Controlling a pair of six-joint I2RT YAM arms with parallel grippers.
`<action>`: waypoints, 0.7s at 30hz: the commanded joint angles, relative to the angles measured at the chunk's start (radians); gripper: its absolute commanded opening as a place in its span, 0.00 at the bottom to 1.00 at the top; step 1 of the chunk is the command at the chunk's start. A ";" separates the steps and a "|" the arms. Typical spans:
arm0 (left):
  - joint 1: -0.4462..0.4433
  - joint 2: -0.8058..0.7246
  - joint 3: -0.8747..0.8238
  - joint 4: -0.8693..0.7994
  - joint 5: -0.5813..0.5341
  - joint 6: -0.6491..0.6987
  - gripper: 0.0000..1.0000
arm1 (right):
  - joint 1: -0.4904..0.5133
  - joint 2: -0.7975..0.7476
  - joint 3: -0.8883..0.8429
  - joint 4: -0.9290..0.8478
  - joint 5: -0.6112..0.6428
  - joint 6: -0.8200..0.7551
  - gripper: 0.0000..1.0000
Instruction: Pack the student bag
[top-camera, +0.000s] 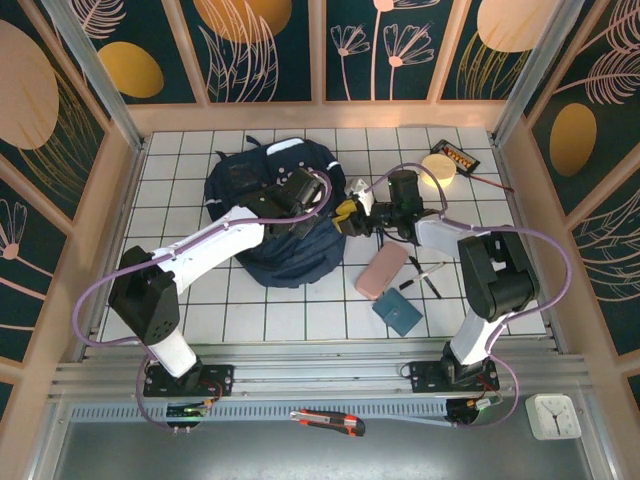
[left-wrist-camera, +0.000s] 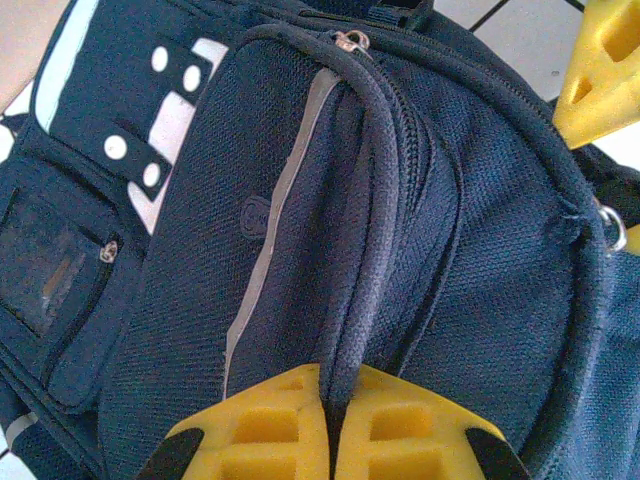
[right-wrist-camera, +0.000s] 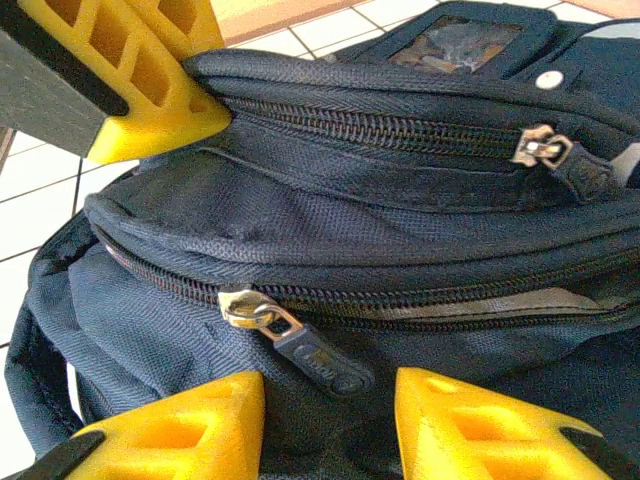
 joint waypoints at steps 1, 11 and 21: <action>0.005 -0.022 0.029 -0.006 -0.041 0.007 0.00 | 0.021 0.025 0.045 -0.016 -0.017 -0.021 0.40; 0.004 -0.018 0.030 -0.001 -0.049 0.018 0.00 | 0.055 0.052 0.066 -0.026 -0.021 -0.019 0.37; 0.006 -0.033 -0.019 -0.001 -0.080 0.022 0.00 | 0.048 -0.032 0.009 -0.032 0.026 0.010 0.13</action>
